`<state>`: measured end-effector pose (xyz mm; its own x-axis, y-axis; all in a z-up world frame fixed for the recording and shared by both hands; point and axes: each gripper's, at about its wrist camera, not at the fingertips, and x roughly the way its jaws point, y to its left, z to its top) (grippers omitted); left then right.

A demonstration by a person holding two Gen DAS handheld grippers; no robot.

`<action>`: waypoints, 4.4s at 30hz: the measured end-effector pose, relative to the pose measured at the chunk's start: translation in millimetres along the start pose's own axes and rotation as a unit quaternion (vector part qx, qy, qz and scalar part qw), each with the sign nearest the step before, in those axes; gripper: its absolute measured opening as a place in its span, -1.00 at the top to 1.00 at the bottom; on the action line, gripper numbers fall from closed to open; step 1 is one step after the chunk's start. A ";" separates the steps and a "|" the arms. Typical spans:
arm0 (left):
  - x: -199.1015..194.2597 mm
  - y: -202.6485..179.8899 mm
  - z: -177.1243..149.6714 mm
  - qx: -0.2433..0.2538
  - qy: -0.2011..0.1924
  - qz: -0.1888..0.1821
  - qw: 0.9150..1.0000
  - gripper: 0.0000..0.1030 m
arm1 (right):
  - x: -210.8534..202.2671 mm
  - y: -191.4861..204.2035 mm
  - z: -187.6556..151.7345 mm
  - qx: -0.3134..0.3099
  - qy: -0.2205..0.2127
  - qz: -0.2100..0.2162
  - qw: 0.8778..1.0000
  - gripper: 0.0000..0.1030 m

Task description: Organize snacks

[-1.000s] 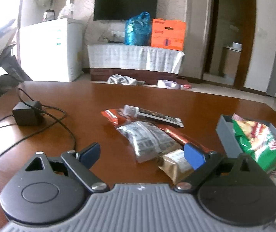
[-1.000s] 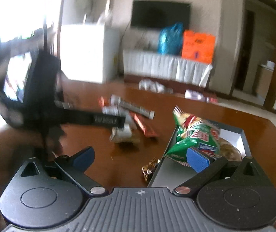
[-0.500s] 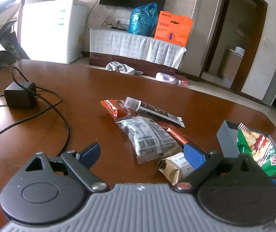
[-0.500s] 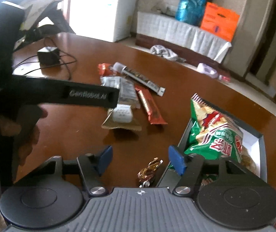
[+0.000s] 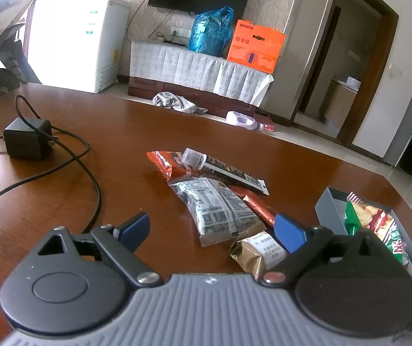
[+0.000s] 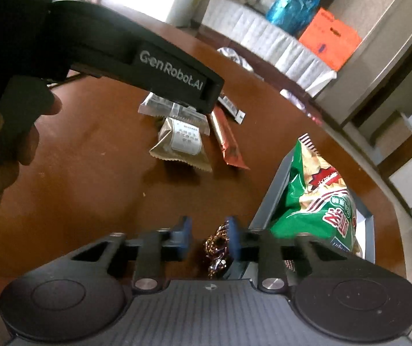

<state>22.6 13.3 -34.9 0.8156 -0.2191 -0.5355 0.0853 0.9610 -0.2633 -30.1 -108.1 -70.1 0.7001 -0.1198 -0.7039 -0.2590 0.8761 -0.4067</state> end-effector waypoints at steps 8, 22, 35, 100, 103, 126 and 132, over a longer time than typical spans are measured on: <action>0.3 -1.8 -1.2 0.001 0.005 -0.008 1.000 -0.83 | -9.6 -24.0 -15.1 0.077 -0.009 0.099 0.992 0.78; 16.3 -24.7 -14.4 0.024 0.048 -0.072 0.996 -0.82 | -44.9 -22.0 -29.4 0.065 -0.034 0.115 0.991 0.55; 35.2 -41.2 -25.6 0.073 0.050 -0.028 0.996 -0.09 | -55.8 -24.8 -33.0 0.062 -0.043 0.103 0.992 0.22; 5.0 7.4 -8.3 -0.009 0.045 -0.050 0.998 0.18 | -20.9 -24.3 -8.1 0.117 -0.001 0.089 0.989 0.54; 7.8 9.4 -9.8 -0.008 0.054 -0.050 0.997 0.10 | -37.9 -28.7 -14.2 0.113 -0.032 0.092 0.989 0.54; 27.1 -36.3 -32.1 0.103 0.045 -0.025 0.993 -0.41 | -95.4 -75.7 -98.4 0.134 -0.166 0.140 0.967 0.54; 28.6 -45.8 -33.3 0.136 0.047 -0.015 0.990 0.00 | -92.3 -81.9 -103.7 0.147 -0.171 0.149 0.963 0.54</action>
<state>22.9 -42.7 -64.9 0.7540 -0.2512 -0.6070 0.2699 0.9609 -0.0625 -142.6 -217.3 -32.2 0.8143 0.2747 -0.5113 -0.3183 0.9480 0.0023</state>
